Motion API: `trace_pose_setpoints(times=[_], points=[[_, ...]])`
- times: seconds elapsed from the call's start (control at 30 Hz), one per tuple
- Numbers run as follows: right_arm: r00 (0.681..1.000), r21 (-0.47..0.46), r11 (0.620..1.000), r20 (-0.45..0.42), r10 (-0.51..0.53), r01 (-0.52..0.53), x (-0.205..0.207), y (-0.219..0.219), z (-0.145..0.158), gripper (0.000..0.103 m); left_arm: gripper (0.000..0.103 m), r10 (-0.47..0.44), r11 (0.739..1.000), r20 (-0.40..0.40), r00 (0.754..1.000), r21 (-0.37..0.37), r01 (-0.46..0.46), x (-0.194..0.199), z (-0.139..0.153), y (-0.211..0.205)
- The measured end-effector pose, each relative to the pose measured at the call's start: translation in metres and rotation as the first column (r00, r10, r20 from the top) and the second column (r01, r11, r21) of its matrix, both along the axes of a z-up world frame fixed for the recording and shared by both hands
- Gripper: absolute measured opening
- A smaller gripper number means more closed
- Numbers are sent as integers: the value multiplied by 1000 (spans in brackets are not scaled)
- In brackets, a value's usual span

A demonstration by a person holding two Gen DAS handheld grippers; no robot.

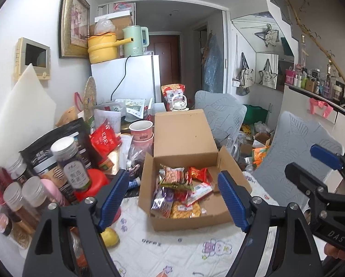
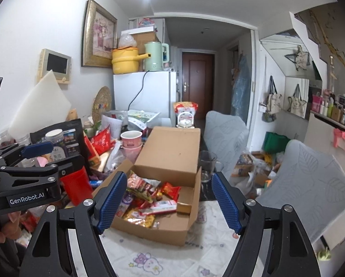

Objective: Organize snacks

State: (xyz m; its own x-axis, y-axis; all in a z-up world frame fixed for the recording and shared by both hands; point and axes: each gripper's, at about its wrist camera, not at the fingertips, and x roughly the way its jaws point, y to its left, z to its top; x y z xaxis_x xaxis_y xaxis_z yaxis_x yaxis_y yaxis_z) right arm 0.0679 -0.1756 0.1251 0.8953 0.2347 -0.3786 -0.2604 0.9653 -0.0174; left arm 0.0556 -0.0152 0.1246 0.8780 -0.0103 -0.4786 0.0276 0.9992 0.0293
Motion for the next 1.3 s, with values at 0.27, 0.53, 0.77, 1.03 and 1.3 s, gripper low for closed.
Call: trace_pose_setpoints(times=[0.27, 0.53, 0.77, 1.03, 1.3], points=[[1000, 1, 1000, -28, -9, 9, -20, 2, -14, 77, 79, 6, 1000, -20, 1000, -14, -6, -28, -16, 5], [996, 13, 1000, -80, -23, 24, -32, 0, -35, 77, 79, 12, 1000, -52, 999, -20, -13, -42, -35, 8], [992, 4, 1000, -127, -18, 19, -34, 0, -52, 77, 79, 0, 1000, -72, 997, -26, -2, -48, -48, 4], [988, -3, 1000, -150, -31, 31, -32, 0, -58, 77, 79, -27, 999, -99, 995, -34, 24, -44, -55, -1], [985, -8, 999, -166, -42, 41, -26, -1, -62, 77, 79, -42, 999, -122, 992, -33, 38, -38, -60, -6]])
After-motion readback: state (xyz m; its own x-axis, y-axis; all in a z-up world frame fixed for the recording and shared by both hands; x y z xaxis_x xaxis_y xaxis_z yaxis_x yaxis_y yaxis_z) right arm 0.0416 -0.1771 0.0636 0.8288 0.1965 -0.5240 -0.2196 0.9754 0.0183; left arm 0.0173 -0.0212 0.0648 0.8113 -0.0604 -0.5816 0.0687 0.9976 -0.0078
